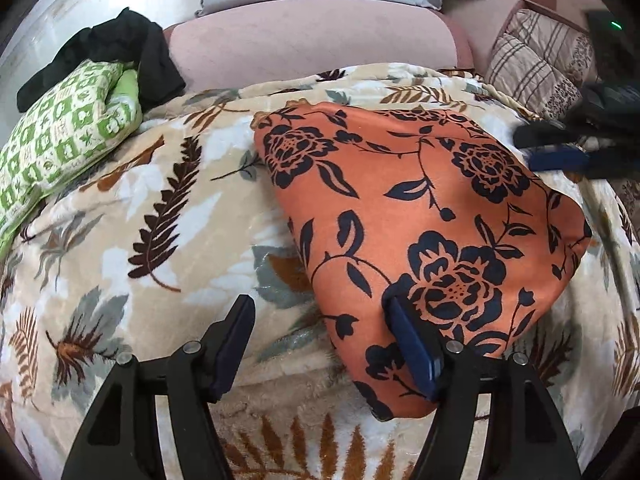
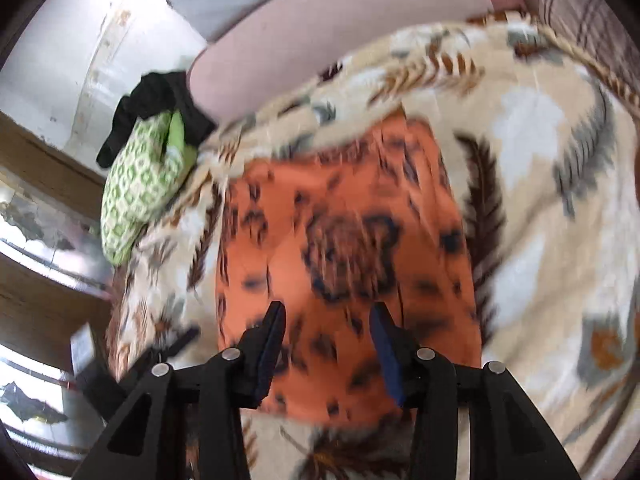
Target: Fold small clothes
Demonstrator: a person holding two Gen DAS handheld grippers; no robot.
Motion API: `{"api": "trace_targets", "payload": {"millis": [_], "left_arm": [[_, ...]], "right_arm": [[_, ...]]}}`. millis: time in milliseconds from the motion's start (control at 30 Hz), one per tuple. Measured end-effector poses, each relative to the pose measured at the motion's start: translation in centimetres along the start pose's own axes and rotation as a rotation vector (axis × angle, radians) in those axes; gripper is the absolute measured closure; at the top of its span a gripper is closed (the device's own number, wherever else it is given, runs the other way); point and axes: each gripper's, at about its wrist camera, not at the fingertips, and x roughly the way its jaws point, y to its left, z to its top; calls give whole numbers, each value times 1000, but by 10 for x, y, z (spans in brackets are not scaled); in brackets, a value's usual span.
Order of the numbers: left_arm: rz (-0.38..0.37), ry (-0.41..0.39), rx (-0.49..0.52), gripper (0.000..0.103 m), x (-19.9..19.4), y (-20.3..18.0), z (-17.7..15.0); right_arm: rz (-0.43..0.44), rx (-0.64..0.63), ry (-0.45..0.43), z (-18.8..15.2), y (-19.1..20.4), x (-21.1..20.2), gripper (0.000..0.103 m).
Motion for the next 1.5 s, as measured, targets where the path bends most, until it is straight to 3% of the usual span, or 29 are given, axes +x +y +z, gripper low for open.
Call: {"api": "trace_targets", "payload": {"millis": [233, 400, 700, 800, 900, 1100, 1167, 1300, 1500], "left_arm": [[12, -2, 12, 27, 4, -2, 0], [18, -16, 29, 27, 4, -4, -1], [20, -13, 16, 25, 5, -4, -1], [9, -11, -1, 25, 5, -1, -2], [4, -8, -11, 25, 5, -1, -2], [5, -8, -13, 24, 6, 1, 0], [6, -9, -17, 24, 8, 2, 0], [-4, -4, -19, 24, 8, 2, 1], [-5, -1, -27, 24, 6, 3, 0]], "right_arm": [[-72, 49, 50, 44, -6, 72, 55], [-102, 68, 34, 67, -7, 106, 55], [-151, 64, 35, 90, -2, 117, 55], [-101, 53, 22, 89, 12, 106, 55], [9, -23, 46, 85, 42, 102, 55], [-33, -172, 165, 81, 92, 153, 54], [-85, -159, 184, 83, 88, 179, 54], [-69, -135, 157, 92, 85, 184, 54], [28, -42, 101, 83, 76, 136, 54]]}}
